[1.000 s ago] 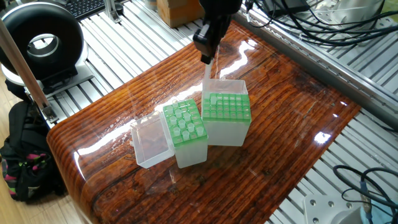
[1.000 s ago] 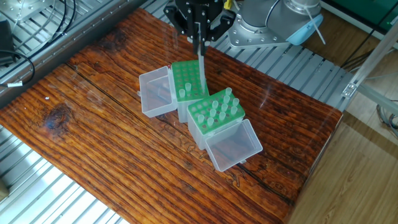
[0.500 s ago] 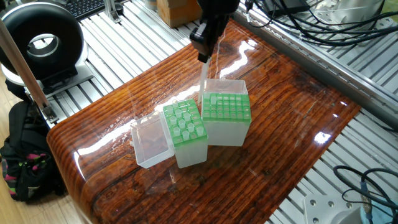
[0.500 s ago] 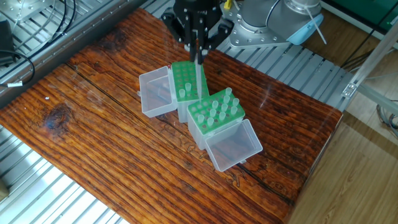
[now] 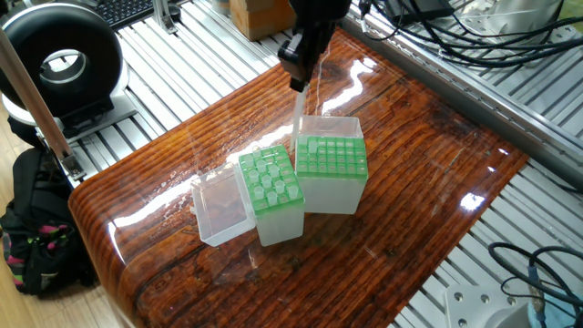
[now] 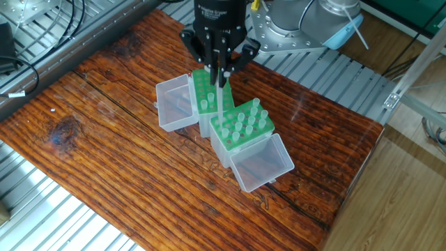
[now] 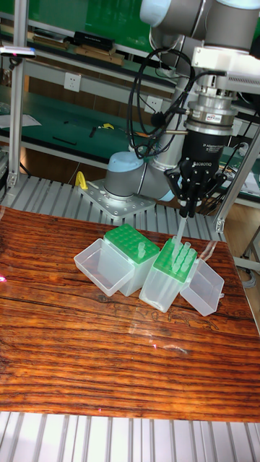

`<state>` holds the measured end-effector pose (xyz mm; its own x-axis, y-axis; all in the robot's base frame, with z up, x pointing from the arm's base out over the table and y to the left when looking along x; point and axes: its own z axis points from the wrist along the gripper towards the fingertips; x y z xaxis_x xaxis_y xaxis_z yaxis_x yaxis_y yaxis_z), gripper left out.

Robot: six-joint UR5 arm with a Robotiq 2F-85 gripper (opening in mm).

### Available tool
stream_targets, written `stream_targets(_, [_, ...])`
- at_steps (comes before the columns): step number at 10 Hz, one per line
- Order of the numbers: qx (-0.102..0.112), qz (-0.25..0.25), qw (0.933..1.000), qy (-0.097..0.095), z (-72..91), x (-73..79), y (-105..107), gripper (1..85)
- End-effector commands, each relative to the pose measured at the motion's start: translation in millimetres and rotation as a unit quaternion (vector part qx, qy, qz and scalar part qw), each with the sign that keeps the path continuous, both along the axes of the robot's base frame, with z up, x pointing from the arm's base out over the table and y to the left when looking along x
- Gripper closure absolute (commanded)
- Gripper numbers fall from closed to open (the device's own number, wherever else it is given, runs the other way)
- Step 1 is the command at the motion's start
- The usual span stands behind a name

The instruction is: Transfer all large pipette tips from one holder to another

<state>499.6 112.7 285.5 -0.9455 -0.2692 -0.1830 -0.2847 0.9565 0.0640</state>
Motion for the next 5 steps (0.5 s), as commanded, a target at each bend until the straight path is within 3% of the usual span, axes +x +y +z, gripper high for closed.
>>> stream_targets(1, [0.0,0.007,0.9999,0.012,-2.8,-4.7,4,78.3])
stream_targets(5, [-0.007,0.005,0.9996,0.026,-1.2,-17.9,5,78.3])
